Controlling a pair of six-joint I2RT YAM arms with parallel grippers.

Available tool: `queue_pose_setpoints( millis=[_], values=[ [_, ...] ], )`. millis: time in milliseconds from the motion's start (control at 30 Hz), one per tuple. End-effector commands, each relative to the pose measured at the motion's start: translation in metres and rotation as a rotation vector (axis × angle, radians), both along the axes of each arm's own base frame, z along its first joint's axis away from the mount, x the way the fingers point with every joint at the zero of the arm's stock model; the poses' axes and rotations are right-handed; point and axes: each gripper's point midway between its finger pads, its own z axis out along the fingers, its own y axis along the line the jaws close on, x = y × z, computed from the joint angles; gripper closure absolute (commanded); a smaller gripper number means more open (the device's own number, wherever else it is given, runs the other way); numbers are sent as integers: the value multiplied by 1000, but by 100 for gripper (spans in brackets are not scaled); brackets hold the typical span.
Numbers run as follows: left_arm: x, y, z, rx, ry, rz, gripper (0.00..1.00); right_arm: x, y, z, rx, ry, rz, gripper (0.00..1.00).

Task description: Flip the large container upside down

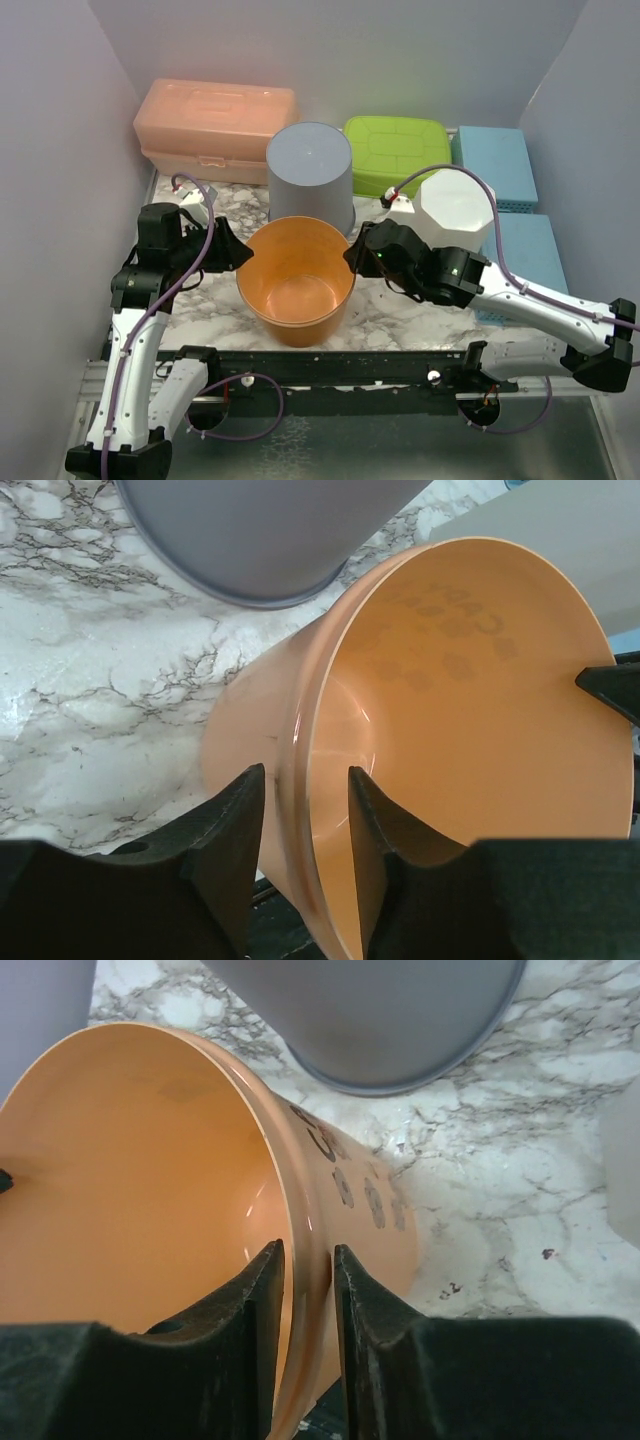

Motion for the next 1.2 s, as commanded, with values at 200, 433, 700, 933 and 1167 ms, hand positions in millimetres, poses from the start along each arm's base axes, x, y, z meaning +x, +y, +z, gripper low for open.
queue_pose_setpoints(
  millis=[200, 433, 700, 933, 1167],
  values=[
    [3, 6, -12, 28, 14, 34, 66, -10, 6, 5, 281, 109, 87, 60],
    [4, 6, -12, 25, 12, 34, 68, -23, 23, 1, 466, 228, 213, 60],
    [5, 4, -13, 16, 13, 34, 69, -39, 35, 4, 666, 315, 299, 71],
    [7, 4, -10, 8, 4, 35, 69, -36, 34, 16, 697, 284, 287, 89],
    [10, -2, -1, -28, -25, 23, 72, -33, 29, 39, 699, 201, 305, 72]
  ],
)
